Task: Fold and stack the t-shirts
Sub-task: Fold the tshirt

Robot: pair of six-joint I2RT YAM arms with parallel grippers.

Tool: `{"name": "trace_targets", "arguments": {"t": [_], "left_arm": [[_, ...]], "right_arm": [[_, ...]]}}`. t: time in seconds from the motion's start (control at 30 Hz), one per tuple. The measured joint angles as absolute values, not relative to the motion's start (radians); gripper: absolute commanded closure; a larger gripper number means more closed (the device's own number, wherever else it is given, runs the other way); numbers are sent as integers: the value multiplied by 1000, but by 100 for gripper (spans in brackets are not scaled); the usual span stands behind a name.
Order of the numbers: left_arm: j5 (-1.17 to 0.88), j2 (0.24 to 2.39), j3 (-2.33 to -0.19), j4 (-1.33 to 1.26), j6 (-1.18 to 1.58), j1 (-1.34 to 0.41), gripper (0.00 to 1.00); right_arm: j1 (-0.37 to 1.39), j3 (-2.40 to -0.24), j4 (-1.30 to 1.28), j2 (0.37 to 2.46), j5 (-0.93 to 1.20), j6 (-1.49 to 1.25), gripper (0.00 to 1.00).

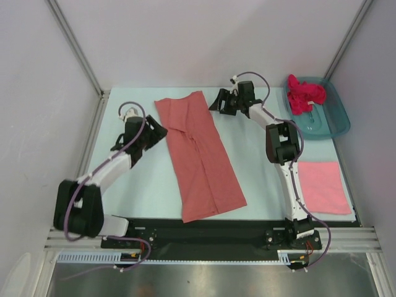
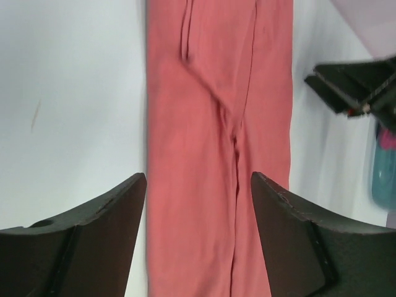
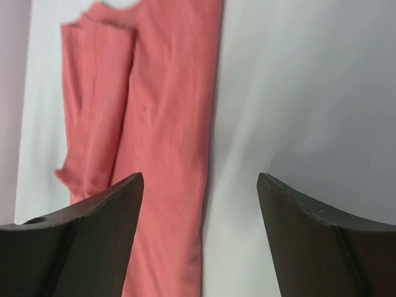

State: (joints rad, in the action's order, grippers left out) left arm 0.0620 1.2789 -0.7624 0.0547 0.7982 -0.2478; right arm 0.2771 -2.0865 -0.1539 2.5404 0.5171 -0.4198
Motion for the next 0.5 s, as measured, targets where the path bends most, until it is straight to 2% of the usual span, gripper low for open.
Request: {"name": "trace_targets", "arguments": {"t": [0.13, 0.33, 0.5], "left_arm": [[-14, 1538, -907, -88, 775, -146, 25], [-88, 1928, -1182, -184, 773, -46, 32], [-104, 2120, -1369, -193, 765, -20, 34]], "right_arm": [[269, -2223, -142, 2630, 548, -463, 26], [267, -2376, -114, 2752, 579, -543, 38], [273, -2450, -83, 2812, 582, -585, 45]]}}
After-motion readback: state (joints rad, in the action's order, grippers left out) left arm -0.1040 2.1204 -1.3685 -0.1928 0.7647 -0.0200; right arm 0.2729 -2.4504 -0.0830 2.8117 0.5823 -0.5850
